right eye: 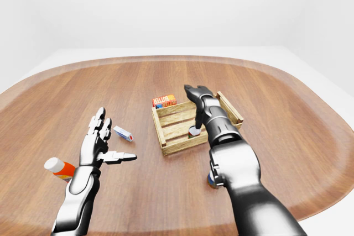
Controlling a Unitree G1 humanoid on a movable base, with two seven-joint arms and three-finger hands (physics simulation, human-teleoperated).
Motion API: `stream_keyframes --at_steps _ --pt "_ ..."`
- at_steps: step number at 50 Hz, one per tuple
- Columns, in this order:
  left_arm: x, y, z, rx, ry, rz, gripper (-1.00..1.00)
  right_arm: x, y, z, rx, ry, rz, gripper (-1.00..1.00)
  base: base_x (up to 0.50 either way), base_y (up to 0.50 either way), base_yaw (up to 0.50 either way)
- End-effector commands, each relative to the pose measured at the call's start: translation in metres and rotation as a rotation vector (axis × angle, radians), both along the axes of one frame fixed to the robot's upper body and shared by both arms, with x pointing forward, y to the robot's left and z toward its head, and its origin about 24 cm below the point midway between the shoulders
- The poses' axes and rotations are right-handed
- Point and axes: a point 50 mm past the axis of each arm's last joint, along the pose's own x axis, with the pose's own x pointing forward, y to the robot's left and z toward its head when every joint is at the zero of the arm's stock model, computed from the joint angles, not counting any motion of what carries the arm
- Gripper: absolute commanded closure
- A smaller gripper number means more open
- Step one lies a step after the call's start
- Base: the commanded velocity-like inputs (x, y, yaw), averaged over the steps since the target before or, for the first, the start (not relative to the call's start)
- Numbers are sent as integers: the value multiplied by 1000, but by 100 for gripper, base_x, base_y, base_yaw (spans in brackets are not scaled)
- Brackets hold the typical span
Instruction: Pick up the tomato sauce, and put it in the wooden tray.
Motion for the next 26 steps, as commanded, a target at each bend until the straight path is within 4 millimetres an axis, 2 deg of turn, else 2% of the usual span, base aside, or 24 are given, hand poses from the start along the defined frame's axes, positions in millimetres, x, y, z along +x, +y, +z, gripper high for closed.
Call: stream_keyframes --at_steps 1,9,11,13,14,19,23,26 --pt "0 0 0 1 0 -1 -100 15 -8 53 6 -143 9 -100 0 0 0" --pt "0 0 1 2 -1 2 -100 18 -7 70 33 -220 7 -100 0 0 0" --pt "0 0 0 2 0 3 -100 20 -5 85 68 -277 4 -100 0 0 0" --pt "0 0 0 1 1 3 -100 21 -5 91 82 -290 4 -100 0 0 0" --pt "0 0 0 2 1 1 -100 22 -5 104 114 -334 2 -100 0 0 0" --pt "0 0 0 2 1 0 -100 22 -3 130 243 -423 2 -100 0 0 0" --pt "1 -1 -1 2 2 -1 -100 19 1 141 376 -475 16 -100 0 0 0" --pt "0 -1 0 2 1 -2 -100 15 7 141 480 -493 48 -100 0 0 0"
